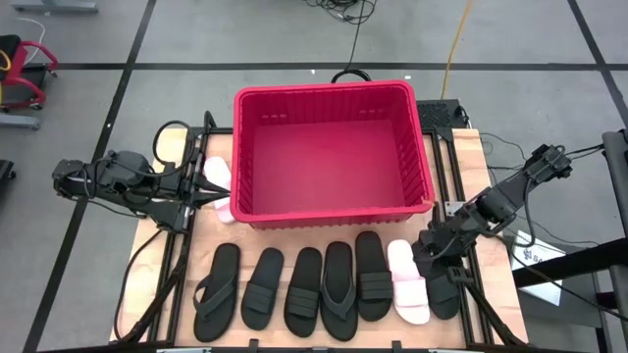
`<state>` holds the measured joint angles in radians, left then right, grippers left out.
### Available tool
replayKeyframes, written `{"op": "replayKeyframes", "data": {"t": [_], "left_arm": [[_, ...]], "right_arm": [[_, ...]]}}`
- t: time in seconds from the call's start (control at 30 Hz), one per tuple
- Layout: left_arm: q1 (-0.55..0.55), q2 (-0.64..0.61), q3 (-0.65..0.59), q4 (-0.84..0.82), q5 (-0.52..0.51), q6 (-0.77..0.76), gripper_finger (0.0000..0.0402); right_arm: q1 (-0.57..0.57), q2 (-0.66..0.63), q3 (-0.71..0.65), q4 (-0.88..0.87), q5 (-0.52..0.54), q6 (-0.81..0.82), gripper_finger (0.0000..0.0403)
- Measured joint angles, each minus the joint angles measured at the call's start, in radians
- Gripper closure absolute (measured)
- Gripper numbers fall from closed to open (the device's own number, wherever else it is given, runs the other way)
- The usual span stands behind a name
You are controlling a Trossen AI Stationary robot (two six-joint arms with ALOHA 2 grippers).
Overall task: Pick and place slides into bin
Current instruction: Put the black slipper into the red organizer bin
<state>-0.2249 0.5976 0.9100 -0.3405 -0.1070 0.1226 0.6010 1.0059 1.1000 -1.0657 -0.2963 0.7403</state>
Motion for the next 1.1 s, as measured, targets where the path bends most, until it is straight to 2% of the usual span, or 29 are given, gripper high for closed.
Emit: {"op": "replayKeyframes", "data": {"t": [0.77, 0.9, 1.1], "left_arm": [[0.0, 0.0, 0.0, -0.005, 0.0, -0.014, 0.0376], [0.0, 0.0, 0.0, -0.006, 0.0, -0.016, 0.0376], [0.0, 0.0, 0.0, -0.006, 0.0, -0.016, 0.0376]], "right_arm": [[0.0, 0.053, 0.0, -0.126, -0.019, -0.031, 0.0398], [0.0, 0.053, 0.0, -0.16, -0.014, -0.03, 0.0374], [0.0, 0.053, 0.0, -0.167, 0.063, -0.046, 0.0311]]}}
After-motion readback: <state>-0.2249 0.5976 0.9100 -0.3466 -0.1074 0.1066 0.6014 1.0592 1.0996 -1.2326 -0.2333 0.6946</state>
